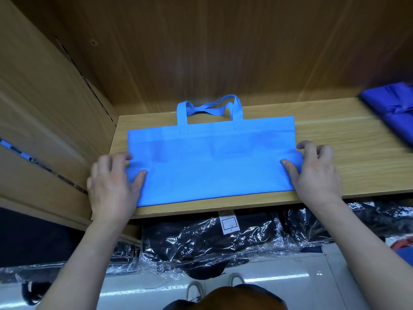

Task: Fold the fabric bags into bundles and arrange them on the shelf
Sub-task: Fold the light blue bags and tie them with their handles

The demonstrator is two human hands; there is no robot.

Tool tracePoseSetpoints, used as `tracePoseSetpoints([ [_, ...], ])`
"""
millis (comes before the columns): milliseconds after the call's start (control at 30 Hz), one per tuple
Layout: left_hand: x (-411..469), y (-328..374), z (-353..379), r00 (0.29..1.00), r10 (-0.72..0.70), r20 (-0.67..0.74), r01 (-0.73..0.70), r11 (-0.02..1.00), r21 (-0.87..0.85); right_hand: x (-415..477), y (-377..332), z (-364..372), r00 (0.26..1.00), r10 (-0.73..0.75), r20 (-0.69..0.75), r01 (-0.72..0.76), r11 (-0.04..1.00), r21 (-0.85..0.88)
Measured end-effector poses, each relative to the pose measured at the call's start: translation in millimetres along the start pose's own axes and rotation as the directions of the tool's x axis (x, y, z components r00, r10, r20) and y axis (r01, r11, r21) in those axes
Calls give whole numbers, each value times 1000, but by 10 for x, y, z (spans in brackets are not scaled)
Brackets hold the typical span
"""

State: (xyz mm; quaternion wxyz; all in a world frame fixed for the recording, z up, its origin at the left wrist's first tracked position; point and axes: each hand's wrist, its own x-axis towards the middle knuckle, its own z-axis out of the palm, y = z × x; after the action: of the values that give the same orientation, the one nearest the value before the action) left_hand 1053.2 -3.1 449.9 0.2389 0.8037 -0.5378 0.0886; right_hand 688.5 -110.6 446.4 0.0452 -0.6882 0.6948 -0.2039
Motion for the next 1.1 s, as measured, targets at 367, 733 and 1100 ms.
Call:
tracePoseSetpoints([
  [367, -258, -300, -83, 759, 403, 511, -436, 898, -60, -29, 205, -37, 853, -445, 273, 443, 893, 74],
  [733, -106, -381, -397, 859, 192, 475, -13, 935, -354, -20, 411, -239, 779, -571, 261, 439, 793, 423],
  [1100, -137, -149, -246, 935, -210, 286, 335, 790, -513, 5, 290, -159, 959, -80, 271, -120, 755, 644],
])
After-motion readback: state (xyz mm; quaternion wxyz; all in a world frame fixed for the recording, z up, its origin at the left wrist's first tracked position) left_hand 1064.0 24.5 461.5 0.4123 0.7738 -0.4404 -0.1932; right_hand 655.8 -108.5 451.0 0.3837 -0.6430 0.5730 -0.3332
